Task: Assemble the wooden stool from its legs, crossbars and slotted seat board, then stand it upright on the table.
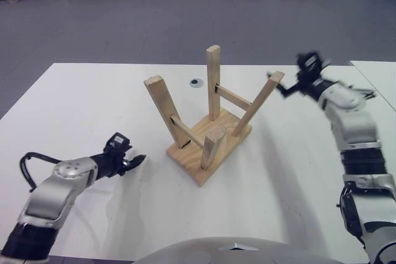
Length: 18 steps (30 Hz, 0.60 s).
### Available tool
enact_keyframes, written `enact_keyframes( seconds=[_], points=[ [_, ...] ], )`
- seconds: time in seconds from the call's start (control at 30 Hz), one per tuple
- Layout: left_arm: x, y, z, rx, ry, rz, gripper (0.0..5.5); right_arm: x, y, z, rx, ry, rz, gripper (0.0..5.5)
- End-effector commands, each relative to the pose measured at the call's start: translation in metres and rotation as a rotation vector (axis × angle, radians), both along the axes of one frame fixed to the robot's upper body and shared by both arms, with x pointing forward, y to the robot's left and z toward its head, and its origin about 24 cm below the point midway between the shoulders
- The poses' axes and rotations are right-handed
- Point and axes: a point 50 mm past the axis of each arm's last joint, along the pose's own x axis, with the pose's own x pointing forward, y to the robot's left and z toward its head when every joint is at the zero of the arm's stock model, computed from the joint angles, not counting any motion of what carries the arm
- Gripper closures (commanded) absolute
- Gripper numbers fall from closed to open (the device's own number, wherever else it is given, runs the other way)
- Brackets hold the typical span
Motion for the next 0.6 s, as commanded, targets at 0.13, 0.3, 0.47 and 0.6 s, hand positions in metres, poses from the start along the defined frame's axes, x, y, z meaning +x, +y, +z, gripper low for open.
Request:
enact_keyframes(
  seconds=[0.13, 0.3, 0.47, 0.6],
  points=[
    [0.018, -0.028, -0.027, -0.077, 0.031, -0.038, 2.35, -0.048, 0.029, 0.012, 0.105, -0.054, 0.368, 0.10],
    [0.022, 0.038, -0.013, 0.033, -0.109, 0.199, 2.35, -0.099, 0.029, 0.005, 0.095, 0.083, 0.464, 0.10],
    [-0.018, 0.062, -0.012, 0.128, -0.095, 0.132, 2.35, -0.085, -0.016, -0.018, -0.064, 0.085, 0.110, 0.10],
    [-0.068, 0.040, -0.009, 0.105, 0.099, -0.192, 2.35, -0.136, -0.008, -0.056, -0.103, 0.305, 0.161, 0.10]
  ],
)
